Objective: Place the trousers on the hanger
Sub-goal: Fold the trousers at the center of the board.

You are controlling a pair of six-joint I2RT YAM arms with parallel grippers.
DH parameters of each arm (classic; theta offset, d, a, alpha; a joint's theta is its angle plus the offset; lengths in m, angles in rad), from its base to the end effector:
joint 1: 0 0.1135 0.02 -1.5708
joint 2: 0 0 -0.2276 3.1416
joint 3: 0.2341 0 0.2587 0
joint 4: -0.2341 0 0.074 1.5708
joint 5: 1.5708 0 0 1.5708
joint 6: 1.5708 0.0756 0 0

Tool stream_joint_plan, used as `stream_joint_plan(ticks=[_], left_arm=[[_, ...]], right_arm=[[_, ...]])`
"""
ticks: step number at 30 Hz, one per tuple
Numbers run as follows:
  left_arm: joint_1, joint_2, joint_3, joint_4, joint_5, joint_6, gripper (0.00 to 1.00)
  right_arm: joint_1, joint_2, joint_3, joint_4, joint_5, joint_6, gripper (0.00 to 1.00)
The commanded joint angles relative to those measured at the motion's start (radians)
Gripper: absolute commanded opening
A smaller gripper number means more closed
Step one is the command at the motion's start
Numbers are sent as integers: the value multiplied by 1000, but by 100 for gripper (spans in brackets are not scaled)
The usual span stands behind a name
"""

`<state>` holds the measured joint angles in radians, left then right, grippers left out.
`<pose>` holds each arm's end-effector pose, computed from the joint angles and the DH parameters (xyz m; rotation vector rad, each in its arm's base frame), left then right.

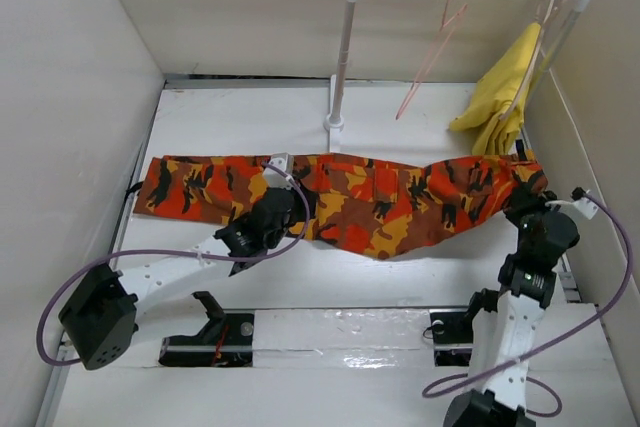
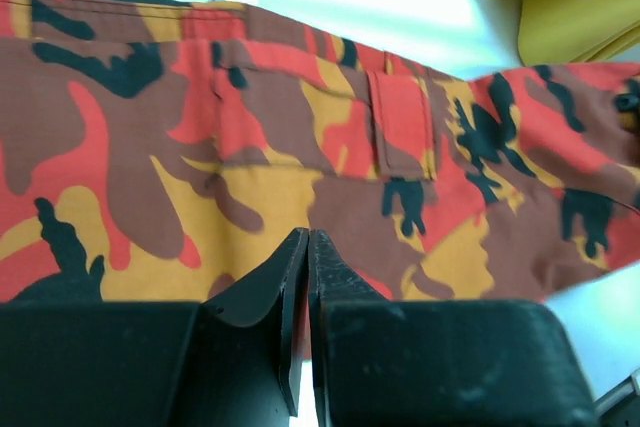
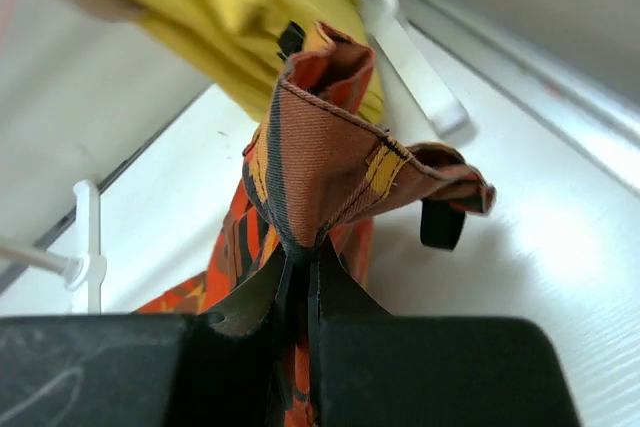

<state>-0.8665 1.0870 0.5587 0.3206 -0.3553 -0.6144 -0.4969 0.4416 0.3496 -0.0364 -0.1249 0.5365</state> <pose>0.2165 -0.2142 0.2101 -0.0340 1.8278 -0.7503 0.1962 -0.0957 0.2283 0.7574 1.5220 0.1357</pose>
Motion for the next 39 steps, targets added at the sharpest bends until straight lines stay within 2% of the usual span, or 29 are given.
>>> stream_joint_plan(ticks=[1,3,4,6,7,12,13,14,15,17,18,20,21,22,25,30,35,39], left_arm=[[-11,17,-25,78,15,-21,1],[-32,48,-32,84,7,-30,0],[-48,57,-33,80,-26,-44,0],[-84,88,-36,71,-59,-67,0],[-85,97,-39,71,-69,-79,0],[-135,143,-114,138,-59,-186,0],[-135,164,-123,152,-65,-209,0],[-135,165,-122,153,-62,-209,0],[-135,189,-121,152,-59,-222,0],[-135,214,-117,149,-60,-232,0],[-135,243,-118,153,-59,-237,0],[-135,277,-123,159,-57,-251,0],[-135,312,-126,164,-54,-263,0],[-144,329,-129,196,-31,-269,0],[-183,396,-140,285,9,-291,0],[-296,606,-10,270,-13,-312,0],[-361,767,163,374,104,-297,0],[-434,834,346,296,112,-242,0]], right_arm=[[72,-26,139,-157,-131,-127,0],[142,3,190,-178,-214,-157,0],[238,2,254,-187,-216,-168,0],[357,-12,310,-206,-193,-181,0],[474,-27,337,-206,-165,-179,0],[745,25,502,-211,-70,-178,0],[817,63,517,-170,-76,-164,0],[817,81,517,-169,-85,-164,0],[896,98,520,-108,-88,-146,0],[981,155,549,-77,-36,-141,0],[1071,173,574,-69,-4,-159,0],[1165,207,682,-86,149,-188,0],[1254,244,725,-106,244,-220,0],[1296,261,802,-114,286,-234,0],[1438,319,874,-112,426,-265,0],[1506,351,896,-22,522,-257,0],[1506,374,959,-13,539,-260,0],[1515,420,1049,-78,565,-296,0]])
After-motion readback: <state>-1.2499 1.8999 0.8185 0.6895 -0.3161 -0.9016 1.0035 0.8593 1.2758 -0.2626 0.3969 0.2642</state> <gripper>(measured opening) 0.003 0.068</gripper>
